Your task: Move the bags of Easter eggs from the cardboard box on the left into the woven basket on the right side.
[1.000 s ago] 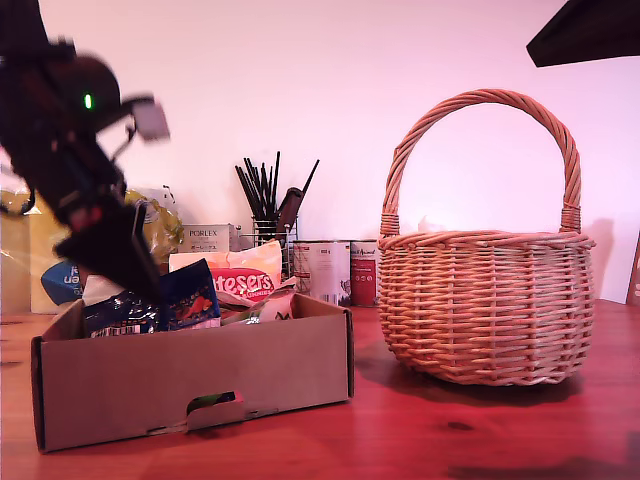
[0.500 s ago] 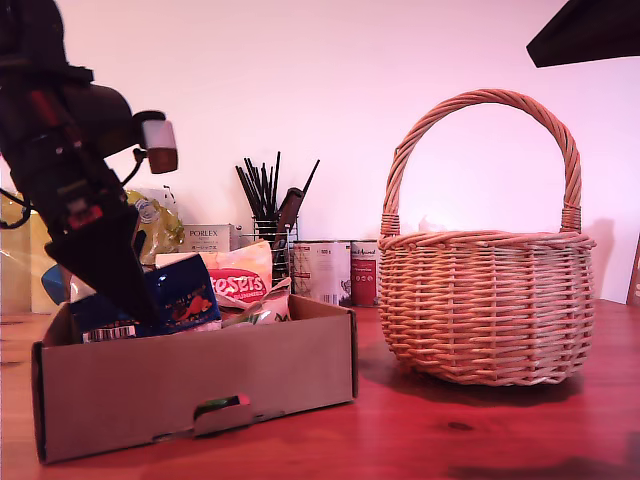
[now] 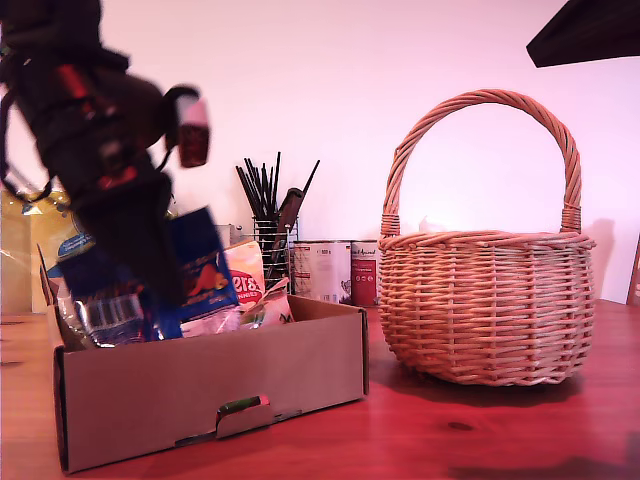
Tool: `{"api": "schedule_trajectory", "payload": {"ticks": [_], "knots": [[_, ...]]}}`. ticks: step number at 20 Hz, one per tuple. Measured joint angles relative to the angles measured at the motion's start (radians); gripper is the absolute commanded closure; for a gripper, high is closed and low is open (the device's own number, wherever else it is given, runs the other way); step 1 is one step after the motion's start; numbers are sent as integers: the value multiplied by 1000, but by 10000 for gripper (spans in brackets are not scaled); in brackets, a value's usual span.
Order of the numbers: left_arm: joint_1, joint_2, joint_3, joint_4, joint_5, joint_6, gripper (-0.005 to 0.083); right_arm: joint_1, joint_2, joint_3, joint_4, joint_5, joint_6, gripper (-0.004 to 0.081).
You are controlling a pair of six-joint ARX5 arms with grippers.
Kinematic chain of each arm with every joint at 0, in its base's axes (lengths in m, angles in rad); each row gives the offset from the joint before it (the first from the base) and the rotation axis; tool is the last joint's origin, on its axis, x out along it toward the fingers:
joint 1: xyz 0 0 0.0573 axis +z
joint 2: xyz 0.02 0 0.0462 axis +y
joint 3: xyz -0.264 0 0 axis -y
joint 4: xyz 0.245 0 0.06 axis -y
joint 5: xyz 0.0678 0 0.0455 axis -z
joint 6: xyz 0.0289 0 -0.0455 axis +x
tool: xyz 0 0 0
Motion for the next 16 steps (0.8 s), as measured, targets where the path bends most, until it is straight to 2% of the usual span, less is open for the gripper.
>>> {"api": "schedule_trajectory", "payload": {"ticks": [4,6,12,16], "knots": [[-37,0,0,-8,-25,-8,460,0,0,0,0,0,1,783],[-52,0,0,5,-89,-10,413,0,0,0,0,0,1,783],[-75,48,0,53,-154,-26,413,8,0,0,0,-4,1,783],[-74,80,0,69,-154,-30,414,13,0,0,0,-4,1,783]]}}
